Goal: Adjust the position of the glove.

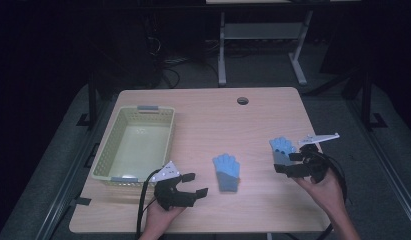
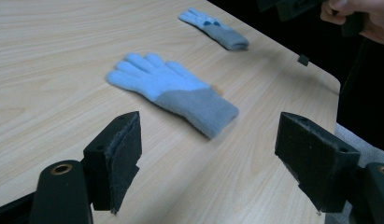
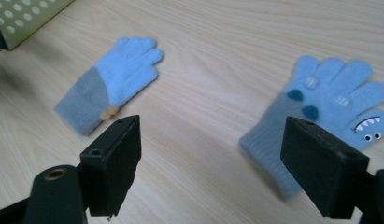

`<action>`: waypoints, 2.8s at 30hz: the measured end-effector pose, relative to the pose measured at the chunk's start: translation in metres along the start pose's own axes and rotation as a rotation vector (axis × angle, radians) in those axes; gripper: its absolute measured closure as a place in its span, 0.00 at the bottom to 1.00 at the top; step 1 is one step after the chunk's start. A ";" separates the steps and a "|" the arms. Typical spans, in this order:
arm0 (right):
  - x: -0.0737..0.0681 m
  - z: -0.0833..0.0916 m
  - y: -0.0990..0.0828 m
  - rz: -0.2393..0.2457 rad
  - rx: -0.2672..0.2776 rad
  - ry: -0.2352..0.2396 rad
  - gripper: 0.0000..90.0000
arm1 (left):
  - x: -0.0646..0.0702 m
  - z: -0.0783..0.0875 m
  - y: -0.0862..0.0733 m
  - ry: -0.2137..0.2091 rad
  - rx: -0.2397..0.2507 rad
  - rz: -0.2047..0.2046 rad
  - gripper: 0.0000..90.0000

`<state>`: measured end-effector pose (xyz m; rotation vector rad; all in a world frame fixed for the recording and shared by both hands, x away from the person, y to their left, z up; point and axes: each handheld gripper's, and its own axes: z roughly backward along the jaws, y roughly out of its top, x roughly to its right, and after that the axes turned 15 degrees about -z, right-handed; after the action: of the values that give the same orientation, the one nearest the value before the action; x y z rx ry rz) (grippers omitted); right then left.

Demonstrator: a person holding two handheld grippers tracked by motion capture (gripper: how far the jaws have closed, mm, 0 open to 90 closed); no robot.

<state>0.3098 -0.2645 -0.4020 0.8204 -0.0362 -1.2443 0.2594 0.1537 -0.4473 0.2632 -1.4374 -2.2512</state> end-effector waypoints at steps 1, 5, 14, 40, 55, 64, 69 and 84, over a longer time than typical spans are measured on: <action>0.000 -0.001 0.002 -0.007 -0.002 0.006 0.23 | 0.000 -0.001 0.001 0.000 0.004 -0.003 0.25; -0.001 -0.001 0.011 0.001 -0.018 0.001 0.24 | 0.002 -0.003 0.001 -0.007 0.001 -0.004 0.25; 0.003 -0.004 0.034 -0.014 -0.046 -0.072 0.27 | 0.002 -0.004 0.001 -0.017 0.000 0.001 0.25; 0.034 -0.049 0.056 -0.154 -0.192 -0.237 0.45 | 0.001 -0.005 0.001 -0.023 0.013 0.001 0.25; 0.042 -0.069 0.054 -0.141 -0.287 -0.342 0.63 | 0.002 -0.005 0.002 -0.022 0.014 0.000 0.25; 0.037 -0.075 0.053 -0.111 -0.292 -0.374 0.76 | 0.004 -0.004 0.003 -0.004 0.020 -0.003 0.25; 0.035 -0.076 0.053 -0.090 -0.300 -0.370 0.86 | 0.002 -0.003 0.002 -0.007 0.018 0.010 0.26; 0.033 -0.058 0.050 -0.095 -0.234 -0.341 0.93 | 0.001 -0.002 0.002 0.004 0.027 0.010 0.25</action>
<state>0.3887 -0.2571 -0.4288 0.4062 -0.1257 -1.4370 0.2597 0.1509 -0.4457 0.2680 -1.4646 -2.2237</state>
